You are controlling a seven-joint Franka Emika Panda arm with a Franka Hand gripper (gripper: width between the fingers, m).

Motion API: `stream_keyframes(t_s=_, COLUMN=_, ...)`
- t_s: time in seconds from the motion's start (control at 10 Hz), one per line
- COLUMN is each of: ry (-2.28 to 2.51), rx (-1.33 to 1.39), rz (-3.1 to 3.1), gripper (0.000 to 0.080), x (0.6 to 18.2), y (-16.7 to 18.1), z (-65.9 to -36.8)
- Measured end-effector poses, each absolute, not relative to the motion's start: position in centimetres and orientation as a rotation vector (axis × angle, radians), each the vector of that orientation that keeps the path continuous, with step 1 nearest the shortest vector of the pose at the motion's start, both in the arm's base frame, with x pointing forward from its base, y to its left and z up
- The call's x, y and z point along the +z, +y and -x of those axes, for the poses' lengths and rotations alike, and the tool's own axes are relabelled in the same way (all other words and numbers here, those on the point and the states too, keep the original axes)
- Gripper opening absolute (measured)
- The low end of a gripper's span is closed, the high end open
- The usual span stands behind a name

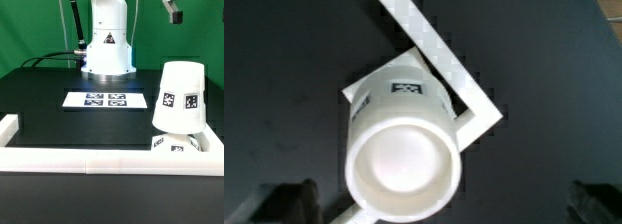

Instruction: Assemble lamp

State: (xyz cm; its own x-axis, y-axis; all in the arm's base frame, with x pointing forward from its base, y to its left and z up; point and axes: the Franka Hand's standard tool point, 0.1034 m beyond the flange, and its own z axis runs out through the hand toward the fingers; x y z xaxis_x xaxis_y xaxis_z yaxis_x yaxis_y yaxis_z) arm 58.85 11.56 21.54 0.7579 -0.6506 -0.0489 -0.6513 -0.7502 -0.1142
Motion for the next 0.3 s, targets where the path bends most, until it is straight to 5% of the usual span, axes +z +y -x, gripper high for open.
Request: stream_keyframes(t_s=0.3, ry=1.052, rx=0.01, rz=2.829, gripper=0.0698, x=21.48, y=11.55, z=-58.83)
